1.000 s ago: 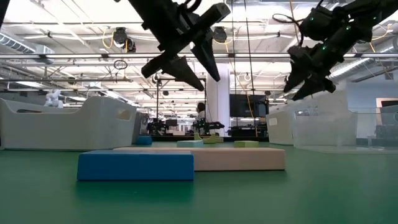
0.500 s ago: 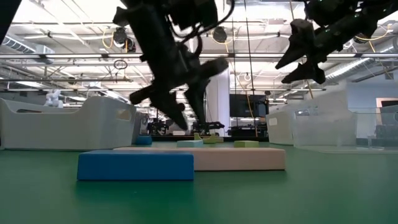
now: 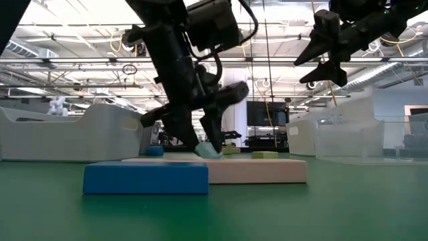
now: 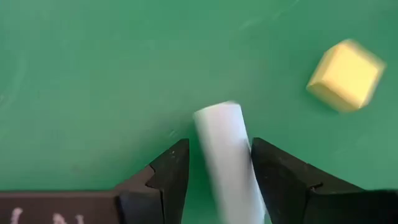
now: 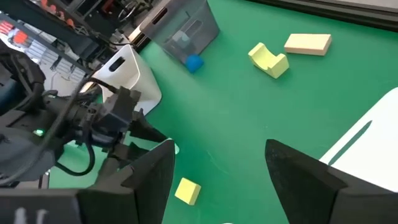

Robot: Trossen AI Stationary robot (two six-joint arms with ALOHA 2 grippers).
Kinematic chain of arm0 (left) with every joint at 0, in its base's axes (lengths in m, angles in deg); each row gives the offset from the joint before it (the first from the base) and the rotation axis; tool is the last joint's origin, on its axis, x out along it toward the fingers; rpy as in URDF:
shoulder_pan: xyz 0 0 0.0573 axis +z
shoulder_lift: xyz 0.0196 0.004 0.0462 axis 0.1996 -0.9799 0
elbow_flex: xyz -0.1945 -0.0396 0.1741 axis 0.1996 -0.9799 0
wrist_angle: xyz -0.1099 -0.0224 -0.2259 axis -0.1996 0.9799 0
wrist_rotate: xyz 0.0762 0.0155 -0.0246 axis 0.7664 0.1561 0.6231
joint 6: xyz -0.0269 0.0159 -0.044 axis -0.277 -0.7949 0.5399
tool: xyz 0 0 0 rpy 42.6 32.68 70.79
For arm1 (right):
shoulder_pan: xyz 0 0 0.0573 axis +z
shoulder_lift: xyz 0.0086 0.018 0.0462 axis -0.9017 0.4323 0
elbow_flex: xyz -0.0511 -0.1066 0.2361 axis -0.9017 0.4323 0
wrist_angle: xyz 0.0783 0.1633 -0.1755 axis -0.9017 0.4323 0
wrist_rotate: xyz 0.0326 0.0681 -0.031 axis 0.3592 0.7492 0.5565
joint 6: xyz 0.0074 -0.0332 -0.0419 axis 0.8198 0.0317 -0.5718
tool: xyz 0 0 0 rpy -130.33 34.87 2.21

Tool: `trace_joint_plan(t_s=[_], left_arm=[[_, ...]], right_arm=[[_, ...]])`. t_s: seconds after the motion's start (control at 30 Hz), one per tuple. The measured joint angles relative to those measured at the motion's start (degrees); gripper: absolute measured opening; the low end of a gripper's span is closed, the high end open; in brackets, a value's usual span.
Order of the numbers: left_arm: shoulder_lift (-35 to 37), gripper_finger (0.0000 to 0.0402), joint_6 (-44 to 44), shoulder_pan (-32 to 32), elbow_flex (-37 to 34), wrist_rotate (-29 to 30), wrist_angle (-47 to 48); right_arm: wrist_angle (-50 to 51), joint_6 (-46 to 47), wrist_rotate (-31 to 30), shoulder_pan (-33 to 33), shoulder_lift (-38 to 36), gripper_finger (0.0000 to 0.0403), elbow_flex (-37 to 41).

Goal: Sort & place blocks by color
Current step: Put the top light blue block into the black bin

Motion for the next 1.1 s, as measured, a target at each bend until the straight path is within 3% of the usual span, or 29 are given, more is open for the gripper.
trace_joint_plan(t_s=[0.3,0.53,0.83,1.1], left_arm=[[-1.9,0.0165,-1.1,-0.1,0.1,-0.3,-1.3],[-0.7,0.0056,-2.5,-0.6,0.0,-2.0,-1.7],[5.8,0.0057,-5.0,-0.6,-0.1,-1.3,-8.7],[14.8,0.0057,-16.3,-0.6,0.0,6.1,-20.2]], right_arm=[[-1.5,1.9,0.0,0.3,0.0,0.0242,0.0],[-2.7,3.9,0.0,0.3,-0.1,0.0242,0.0],[-3.8,4.4,0.0,0.3,-0.1,0.0242,0.0],[-12.9,4.1,0.1,0.3,0.0,0.0242,0.0]])
